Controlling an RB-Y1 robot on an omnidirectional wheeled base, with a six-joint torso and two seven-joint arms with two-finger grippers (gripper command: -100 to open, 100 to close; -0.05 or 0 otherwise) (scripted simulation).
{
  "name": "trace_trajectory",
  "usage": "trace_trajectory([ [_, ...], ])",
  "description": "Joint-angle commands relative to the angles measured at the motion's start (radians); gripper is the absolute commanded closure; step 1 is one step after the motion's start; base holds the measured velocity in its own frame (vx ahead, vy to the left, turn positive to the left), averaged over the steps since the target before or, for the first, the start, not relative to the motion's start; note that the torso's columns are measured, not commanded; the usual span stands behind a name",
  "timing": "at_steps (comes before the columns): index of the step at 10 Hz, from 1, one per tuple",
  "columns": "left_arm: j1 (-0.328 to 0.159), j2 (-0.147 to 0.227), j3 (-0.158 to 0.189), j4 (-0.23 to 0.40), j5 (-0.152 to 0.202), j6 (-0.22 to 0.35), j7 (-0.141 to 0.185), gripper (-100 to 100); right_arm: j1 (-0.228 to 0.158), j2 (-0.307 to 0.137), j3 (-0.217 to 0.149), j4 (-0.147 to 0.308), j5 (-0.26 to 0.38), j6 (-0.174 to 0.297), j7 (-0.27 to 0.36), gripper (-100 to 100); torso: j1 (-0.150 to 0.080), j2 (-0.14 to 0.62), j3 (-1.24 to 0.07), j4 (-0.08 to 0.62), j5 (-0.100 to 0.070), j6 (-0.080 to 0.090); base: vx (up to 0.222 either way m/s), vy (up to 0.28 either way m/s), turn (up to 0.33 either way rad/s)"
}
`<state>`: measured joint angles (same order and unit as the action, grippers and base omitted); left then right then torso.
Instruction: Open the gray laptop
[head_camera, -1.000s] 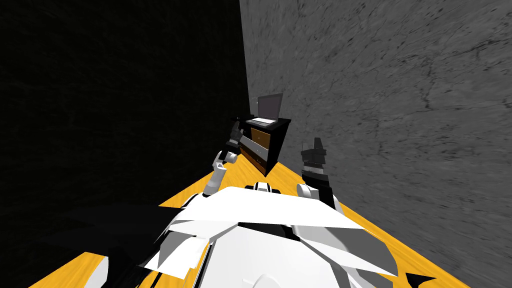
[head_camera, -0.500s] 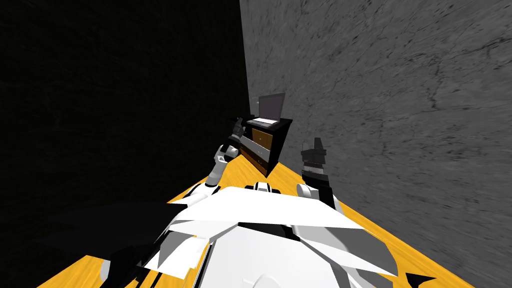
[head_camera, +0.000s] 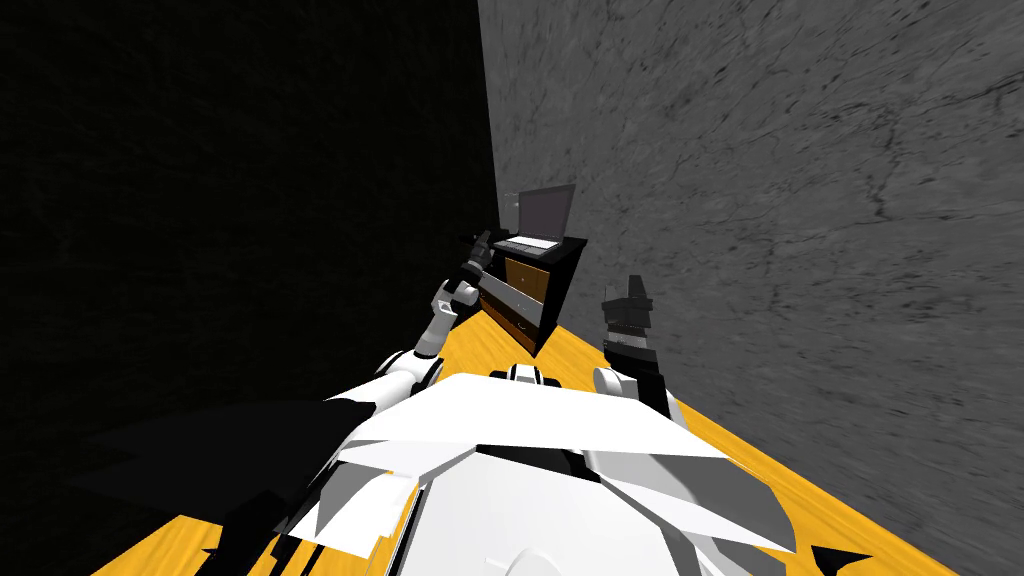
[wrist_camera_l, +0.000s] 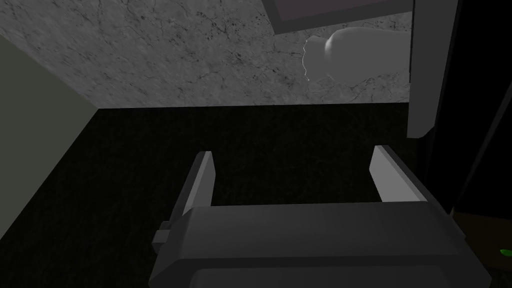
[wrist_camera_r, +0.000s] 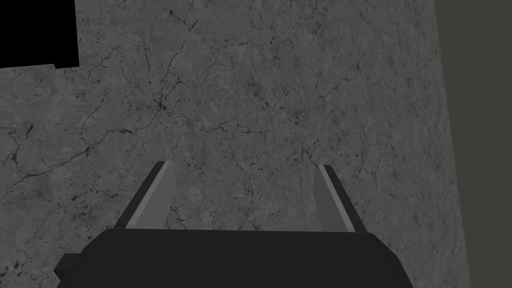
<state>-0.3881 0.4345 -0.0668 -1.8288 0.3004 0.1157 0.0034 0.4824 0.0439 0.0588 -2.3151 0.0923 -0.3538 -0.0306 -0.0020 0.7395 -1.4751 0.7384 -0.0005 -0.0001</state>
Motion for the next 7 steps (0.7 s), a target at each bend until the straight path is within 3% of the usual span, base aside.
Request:
trace_trajectory([
  [1, -0.077, 0.028, -0.009, 0.039, 0.032, 0.050, -0.010, -100, 0.000, 0.000, 0.000, 0.000, 0.000, 0.000, 0.000, 0, 0.001, 0.000, 0.000, 0.000, 0.000, 0.000, 0.037, 0.048, -0.047],
  [2, -0.110, 0.050, -0.020, 0.078, 0.059, 0.095, -0.022, -100, 0.000, 0.000, 0.000, 0.000, 0.000, 0.000, 0.000, 0, 0.002, -0.001, -0.001, 0.000, 0.001, 0.000, 0.053, 0.070, -0.080],
  [7, -0.256, 0.091, -0.046, 0.157, 0.111, 0.180, -0.049, -100, 0.000, 0.000, 0.000, 0.000, 0.000, 0.000, 0.000, 0, 0.002, -0.002, -0.001, -0.001, 0.000, 0.000, 0.057, 0.060, -0.076],
])
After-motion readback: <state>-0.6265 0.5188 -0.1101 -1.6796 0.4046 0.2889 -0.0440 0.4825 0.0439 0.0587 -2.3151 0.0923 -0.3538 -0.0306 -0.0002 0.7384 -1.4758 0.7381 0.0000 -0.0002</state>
